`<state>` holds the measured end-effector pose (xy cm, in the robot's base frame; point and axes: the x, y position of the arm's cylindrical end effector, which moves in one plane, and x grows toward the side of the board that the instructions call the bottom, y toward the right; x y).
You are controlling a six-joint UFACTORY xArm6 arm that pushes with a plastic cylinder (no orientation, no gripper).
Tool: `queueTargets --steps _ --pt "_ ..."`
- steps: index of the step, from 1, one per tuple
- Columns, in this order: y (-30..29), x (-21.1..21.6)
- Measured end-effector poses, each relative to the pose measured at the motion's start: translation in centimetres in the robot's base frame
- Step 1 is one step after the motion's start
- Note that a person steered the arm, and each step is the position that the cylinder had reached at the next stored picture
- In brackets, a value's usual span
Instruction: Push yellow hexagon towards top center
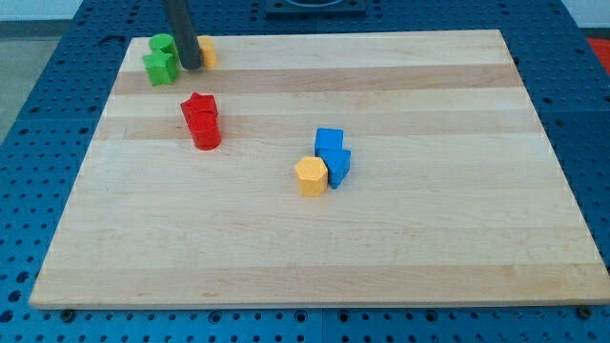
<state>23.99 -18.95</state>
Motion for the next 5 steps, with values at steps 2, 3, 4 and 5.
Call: queueTargets --steps 2,3,4,5 --pt "0.1 1.1" --pt "4.0 3.1" --pt "11.1 4.1" --pt "20.5 6.5"
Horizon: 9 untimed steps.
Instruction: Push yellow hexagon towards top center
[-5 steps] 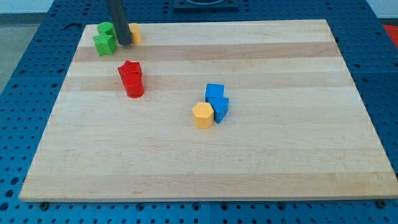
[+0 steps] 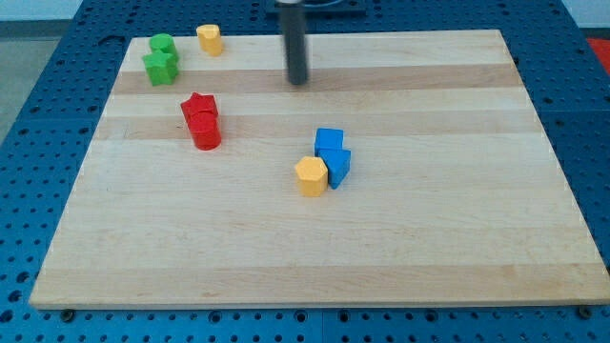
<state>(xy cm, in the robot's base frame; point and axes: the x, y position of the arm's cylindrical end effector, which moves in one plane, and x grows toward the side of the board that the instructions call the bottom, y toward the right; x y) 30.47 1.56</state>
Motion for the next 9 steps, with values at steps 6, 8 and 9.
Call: queueTargets --steps 6,8,9 --pt "-3.7 18.5" --pt "-6.1 15.0" --pt "-6.2 15.1"
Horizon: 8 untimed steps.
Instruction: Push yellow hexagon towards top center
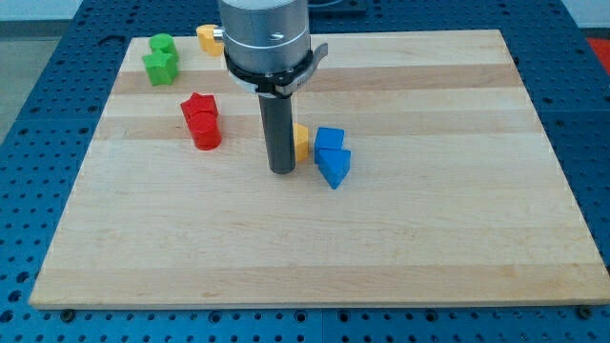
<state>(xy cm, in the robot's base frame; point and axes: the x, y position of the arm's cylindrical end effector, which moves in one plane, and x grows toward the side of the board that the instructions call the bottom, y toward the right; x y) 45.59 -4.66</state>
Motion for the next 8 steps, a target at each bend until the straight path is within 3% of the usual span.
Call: queueTargets --steps 3,4,6,8 --pt "0.3 0.3" --pt "1.1 -0.5" --pt "1.1 -6.6" --pt "1.4 -5.9"
